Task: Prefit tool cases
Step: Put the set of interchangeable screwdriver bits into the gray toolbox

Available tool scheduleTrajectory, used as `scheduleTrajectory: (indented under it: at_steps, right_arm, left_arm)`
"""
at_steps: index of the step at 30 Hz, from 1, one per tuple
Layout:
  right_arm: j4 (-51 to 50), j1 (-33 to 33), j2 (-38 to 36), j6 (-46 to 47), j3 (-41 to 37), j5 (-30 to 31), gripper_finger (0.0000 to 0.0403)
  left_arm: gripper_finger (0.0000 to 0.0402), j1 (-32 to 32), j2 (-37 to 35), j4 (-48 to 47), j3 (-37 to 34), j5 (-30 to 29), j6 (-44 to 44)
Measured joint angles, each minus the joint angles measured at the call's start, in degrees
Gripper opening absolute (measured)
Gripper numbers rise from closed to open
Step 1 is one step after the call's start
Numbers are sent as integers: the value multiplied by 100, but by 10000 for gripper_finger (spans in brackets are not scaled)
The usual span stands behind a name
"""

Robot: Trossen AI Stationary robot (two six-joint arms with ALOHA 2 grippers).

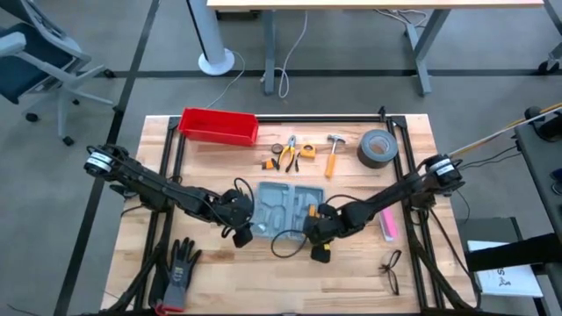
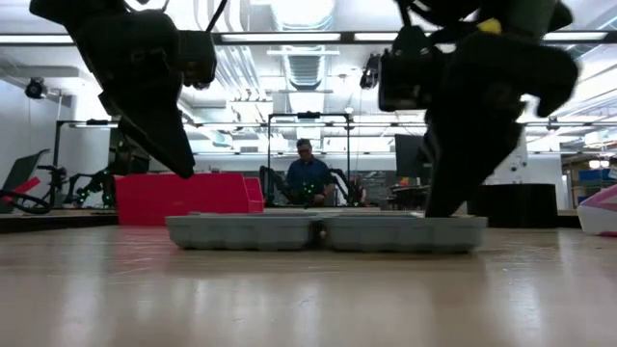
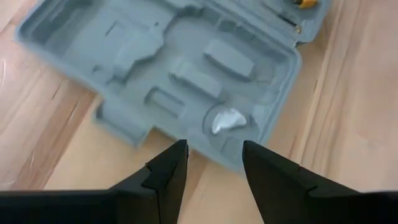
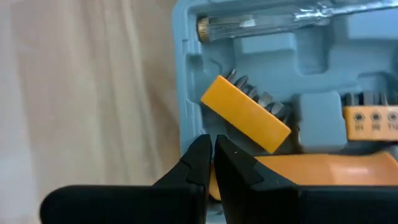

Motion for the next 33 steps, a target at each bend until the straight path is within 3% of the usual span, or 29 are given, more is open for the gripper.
scheduleTrajectory:
  at_steps: [9, 15, 19, 25, 33]
  right_arm:
    - [-203, 106, 22, -149, 335, 244, 8]
    - [-1307, -120, 16, -533, 871, 560, 8]
    - [-1469, -237, 9, -856, 901, 227, 8]
    - [-2200, -396, -17, -613, 868, 414, 8]
    - [-2234, -423, -51, -614, 858, 149, 8]
  left_arm:
    - [162, 0, 0, 3, 0, 158, 17]
    - [162, -7, 0, 3, 0, 295, 42]
    - [162, -13, 0, 3, 0, 297, 42]
    - [162, -38, 2, -1, -4, 297, 44]
    - [162, -40, 4, -39, -7, 297, 46]
